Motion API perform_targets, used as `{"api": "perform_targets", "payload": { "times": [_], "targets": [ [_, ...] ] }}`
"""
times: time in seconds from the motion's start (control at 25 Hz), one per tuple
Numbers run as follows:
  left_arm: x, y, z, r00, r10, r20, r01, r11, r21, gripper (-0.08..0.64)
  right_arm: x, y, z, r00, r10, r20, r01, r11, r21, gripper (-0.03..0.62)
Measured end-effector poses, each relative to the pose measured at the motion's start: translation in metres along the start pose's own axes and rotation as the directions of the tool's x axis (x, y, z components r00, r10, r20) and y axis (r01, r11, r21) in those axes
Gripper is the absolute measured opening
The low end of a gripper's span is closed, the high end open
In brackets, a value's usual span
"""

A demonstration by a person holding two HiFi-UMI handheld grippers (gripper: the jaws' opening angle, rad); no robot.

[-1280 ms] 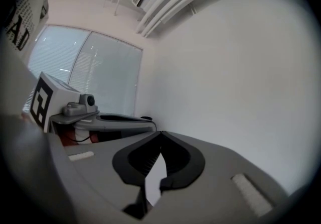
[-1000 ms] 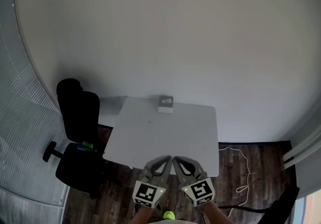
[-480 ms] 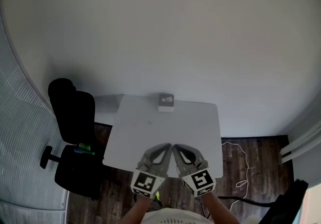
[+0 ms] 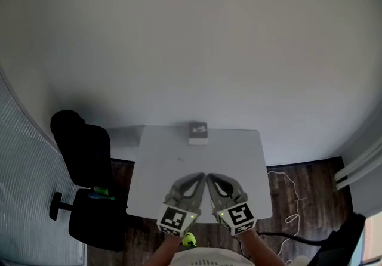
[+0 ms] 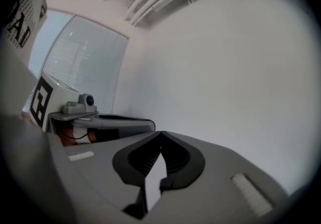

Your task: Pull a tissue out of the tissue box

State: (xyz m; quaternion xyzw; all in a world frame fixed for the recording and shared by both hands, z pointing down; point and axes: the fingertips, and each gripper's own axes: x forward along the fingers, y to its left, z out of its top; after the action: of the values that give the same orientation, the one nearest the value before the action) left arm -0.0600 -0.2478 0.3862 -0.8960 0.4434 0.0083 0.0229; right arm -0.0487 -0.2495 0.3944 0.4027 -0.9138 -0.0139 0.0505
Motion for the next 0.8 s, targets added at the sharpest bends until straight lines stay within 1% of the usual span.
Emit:
{"api": "perform_targets", "payload": {
  "times": [0.16, 0.32, 0.48, 0.64, 0.76, 0.8],
  "targets": [
    [0.006, 0.016, -0.004, 1.000, -0.010, -0.001, 0.010, 1.000, -0.001, -0.008, 0.017, -0.002, -0.002, 1.000, -0.008, 0.001, 0.008, 1.000, 0.004, 0.008],
    [0.016, 0.029, -0.007, 1.000, -0.001, 0.014, 0.001, 1.000, -0.015, -0.009, 0.032, -0.006, -0.003, 1.000, -0.002, -0.010, 0.002, 1.000, -0.001, 0.009],
    [0.034, 0.037, -0.014, 1.000, 0.015, 0.018, -0.014, 0.999, -0.050, -0.008, 0.044, -0.024, -0.010, 1.000, 0.006, -0.030, -0.006, 1.000, -0.009, 0.009],
    [0.062, 0.050, -0.025, 0.999, 0.036, 0.003, -0.035, 0.998, -0.047, -0.008, 0.062, -0.050, -0.021, 0.999, 0.032, -0.038, -0.032, 0.999, 0.012, 0.009],
    [0.085, 0.057, -0.021, 0.998, 0.066, 0.025, -0.064, 0.995, -0.074, -0.009, 0.075, -0.068, -0.021, 0.997, 0.062, -0.042, -0.061, 0.998, 0.017, 0.009],
    [0.092, 0.060, -0.024, 0.998, 0.069, 0.014, -0.068, 0.995, -0.067, -0.008, 0.079, -0.075, -0.022, 0.997, 0.069, -0.042, -0.069, 0.997, 0.018, 0.009]
  ]
}}
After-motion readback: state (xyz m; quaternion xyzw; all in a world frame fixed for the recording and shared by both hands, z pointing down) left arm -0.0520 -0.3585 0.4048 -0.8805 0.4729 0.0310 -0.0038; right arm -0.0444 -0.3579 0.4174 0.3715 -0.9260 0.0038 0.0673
